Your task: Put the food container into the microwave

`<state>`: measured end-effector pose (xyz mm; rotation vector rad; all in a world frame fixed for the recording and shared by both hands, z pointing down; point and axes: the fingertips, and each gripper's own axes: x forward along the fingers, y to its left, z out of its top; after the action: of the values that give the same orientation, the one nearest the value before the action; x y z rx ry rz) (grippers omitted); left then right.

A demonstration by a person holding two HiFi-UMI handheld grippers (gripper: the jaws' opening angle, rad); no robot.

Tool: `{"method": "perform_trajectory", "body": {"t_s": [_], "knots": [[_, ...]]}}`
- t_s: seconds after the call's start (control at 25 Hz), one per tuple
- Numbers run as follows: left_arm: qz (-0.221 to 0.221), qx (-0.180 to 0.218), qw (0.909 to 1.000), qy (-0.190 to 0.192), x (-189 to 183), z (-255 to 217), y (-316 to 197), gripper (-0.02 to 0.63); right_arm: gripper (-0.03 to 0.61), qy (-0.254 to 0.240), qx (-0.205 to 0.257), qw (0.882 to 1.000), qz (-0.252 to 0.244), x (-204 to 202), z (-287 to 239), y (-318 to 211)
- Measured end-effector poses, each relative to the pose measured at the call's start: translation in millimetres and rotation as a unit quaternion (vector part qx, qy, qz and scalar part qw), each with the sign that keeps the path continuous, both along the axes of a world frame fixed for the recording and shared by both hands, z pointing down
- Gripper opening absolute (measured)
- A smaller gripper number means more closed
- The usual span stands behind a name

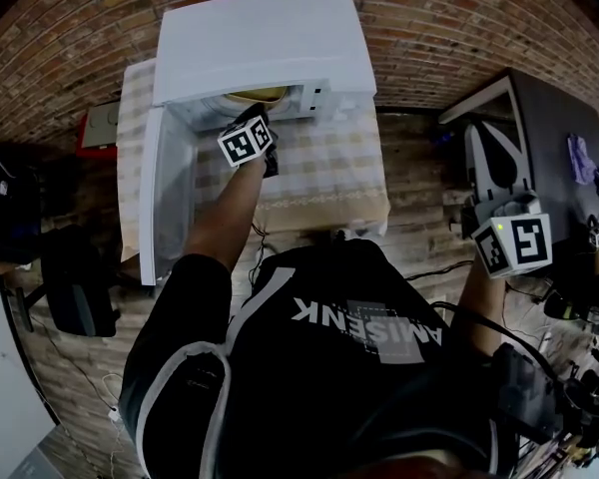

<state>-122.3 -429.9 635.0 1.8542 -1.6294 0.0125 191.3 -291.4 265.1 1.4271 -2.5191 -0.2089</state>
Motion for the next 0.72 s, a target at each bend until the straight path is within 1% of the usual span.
{"method": "perform_trajectory", "body": {"t_s": [0.12,0.28,0.52,0.72], "knots": [[0.015,0.014,0.9997,-0.011,4,-10,0,0.012,0.043,-0.003,-0.001,1.0,-0.001,-1,0,0],[0.035,0.027,0.9985,-0.032,6,-23,15,0.012,0.043,-0.014,0.002,1.0,-0.007,-10,-5,1],[0.043,0.057,0.9966,-0.041,-3,-59,47,0.012,0.043,-0.025,0.005,0.999,-0.036,-43,-7,7],[0.058,0.092,0.9928,-0.051,-3,-99,77,0.012,0.043,-0.033,0.009,0.998,-0.054,-69,-9,20]]}}
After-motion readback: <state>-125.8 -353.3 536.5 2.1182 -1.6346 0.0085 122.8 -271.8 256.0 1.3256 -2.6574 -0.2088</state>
